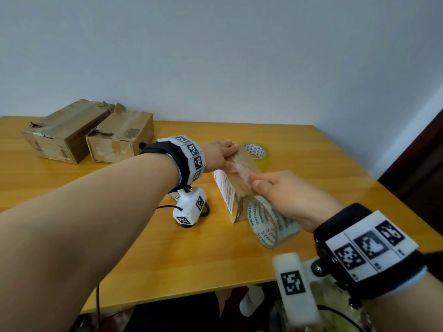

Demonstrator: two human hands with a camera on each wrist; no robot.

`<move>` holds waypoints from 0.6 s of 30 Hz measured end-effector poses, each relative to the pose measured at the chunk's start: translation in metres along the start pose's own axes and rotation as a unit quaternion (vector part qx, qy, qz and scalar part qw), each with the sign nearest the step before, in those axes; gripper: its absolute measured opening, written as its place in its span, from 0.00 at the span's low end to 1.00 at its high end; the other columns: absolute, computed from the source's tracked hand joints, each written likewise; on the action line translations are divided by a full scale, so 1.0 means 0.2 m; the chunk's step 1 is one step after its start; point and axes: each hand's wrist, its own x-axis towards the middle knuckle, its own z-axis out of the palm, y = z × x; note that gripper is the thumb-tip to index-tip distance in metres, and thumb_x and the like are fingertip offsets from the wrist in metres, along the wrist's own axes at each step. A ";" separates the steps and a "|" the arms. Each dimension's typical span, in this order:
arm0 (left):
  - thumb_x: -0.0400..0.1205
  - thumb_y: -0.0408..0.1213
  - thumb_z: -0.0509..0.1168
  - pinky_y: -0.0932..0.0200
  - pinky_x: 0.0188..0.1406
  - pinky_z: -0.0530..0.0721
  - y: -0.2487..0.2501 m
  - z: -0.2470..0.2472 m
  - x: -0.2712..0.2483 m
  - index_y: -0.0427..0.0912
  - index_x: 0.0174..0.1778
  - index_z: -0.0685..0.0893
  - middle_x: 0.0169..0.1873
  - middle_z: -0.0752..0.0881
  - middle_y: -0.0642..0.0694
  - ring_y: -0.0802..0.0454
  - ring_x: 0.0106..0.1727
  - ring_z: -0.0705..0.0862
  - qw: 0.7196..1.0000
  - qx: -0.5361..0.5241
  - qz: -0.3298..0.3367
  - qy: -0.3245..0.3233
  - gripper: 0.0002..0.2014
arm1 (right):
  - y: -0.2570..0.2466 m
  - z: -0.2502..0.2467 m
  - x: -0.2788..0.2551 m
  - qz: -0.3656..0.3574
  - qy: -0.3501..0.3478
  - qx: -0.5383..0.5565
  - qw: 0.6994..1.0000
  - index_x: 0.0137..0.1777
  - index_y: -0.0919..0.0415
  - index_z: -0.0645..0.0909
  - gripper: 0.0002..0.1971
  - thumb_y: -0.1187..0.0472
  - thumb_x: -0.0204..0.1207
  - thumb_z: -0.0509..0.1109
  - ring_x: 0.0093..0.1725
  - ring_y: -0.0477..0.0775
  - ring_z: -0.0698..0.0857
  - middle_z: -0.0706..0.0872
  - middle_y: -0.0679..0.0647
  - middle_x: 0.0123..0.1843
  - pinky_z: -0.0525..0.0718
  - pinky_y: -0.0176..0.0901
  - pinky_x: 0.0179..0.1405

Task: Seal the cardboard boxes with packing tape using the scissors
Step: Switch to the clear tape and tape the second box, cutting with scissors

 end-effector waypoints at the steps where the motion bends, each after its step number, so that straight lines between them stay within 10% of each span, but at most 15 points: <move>1: 0.89 0.55 0.53 0.46 0.84 0.46 0.00 0.00 0.00 0.50 0.88 0.43 0.87 0.42 0.49 0.48 0.87 0.46 1.000 0.012 -0.003 -0.004 0.36 | 0.00 0.01 0.01 -0.007 0.005 -0.011 1.000 0.74 0.43 0.80 0.17 0.50 0.89 0.60 0.58 0.55 0.88 0.89 0.50 0.62 0.85 0.60 0.66; 18: 0.89 0.48 0.56 0.49 0.83 0.40 0.03 0.04 0.01 0.50 0.87 0.42 0.87 0.40 0.50 0.48 0.87 0.40 0.999 -0.027 -0.015 -0.008 0.35 | 0.01 0.02 -0.03 -0.032 0.012 -0.210 0.977 0.80 0.43 0.75 0.20 0.49 0.91 0.55 0.60 0.56 0.85 0.85 0.54 0.70 0.82 0.44 0.44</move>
